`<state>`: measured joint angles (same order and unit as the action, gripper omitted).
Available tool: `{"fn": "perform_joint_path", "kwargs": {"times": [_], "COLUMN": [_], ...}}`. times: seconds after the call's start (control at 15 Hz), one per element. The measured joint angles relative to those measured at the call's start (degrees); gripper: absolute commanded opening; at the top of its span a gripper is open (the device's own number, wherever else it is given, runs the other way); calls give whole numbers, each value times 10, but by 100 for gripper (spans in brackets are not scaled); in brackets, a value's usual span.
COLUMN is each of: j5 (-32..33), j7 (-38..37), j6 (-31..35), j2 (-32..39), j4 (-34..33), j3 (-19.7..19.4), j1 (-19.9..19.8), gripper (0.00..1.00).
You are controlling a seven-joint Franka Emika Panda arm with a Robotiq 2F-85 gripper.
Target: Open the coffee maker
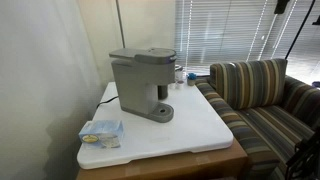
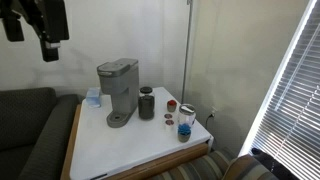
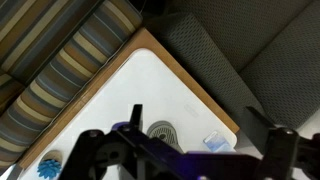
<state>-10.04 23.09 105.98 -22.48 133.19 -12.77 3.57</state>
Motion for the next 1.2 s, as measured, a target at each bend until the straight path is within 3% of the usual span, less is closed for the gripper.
{"fn": "perform_joint_path", "kwargs": {"times": [0.2,0.4,0.73,1.2], "j5": [-1,-40,-196,-401], "j7": [0,10,129,287], "j6": [5,54,153,187], "j2": [0,19,121,290], "j4": [0,0,-17,-98], "j3": [1,0,-5,23], "j1": [-1,-1,0,-26], "gripper": [100,100,100,100]}}
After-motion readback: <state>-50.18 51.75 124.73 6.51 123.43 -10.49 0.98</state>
